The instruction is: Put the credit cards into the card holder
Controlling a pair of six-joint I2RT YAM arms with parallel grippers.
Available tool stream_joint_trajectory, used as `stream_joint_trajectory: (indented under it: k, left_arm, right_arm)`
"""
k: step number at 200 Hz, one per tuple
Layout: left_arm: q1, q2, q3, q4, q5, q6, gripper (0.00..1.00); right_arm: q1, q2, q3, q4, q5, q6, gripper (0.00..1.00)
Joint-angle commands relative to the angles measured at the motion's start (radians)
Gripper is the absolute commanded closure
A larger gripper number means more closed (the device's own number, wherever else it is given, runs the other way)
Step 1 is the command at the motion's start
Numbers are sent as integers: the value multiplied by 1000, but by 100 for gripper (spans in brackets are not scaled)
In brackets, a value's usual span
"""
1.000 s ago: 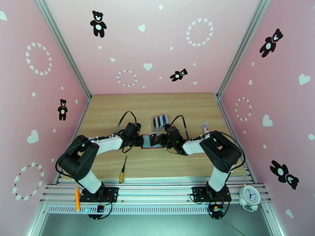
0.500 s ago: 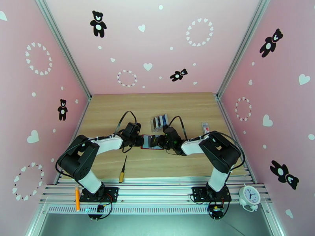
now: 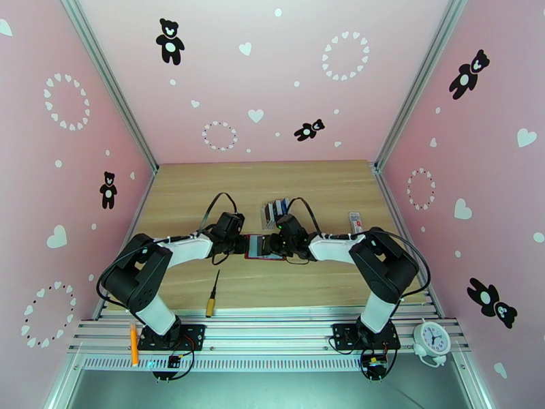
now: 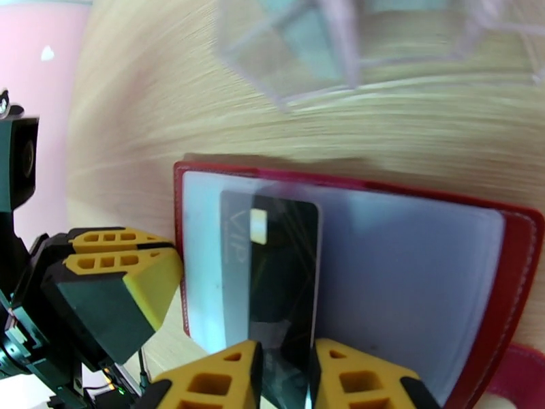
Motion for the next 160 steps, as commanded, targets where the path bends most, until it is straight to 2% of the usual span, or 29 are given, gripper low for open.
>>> stream_joint_trajectory:
  k: [1, 53, 107, 160]
  left_arm:
    - [-8, 25, 5, -16, 55, -6, 87]
    - [-8, 24, 6, -12, 69, -8, 89]
    - [-9, 27, 12, -29, 41, -6, 87]
    - [-7, 30, 14, -38, 25, -6, 86]
  right_arm:
    - [17, 47, 73, -143, 14, -56, 74]
    - [34, 100, 171, -248, 24, -99, 72]
    - [32, 66, 237, -400, 137, -185, 68]
    - [33, 109, 284, -398, 130, -198, 67]
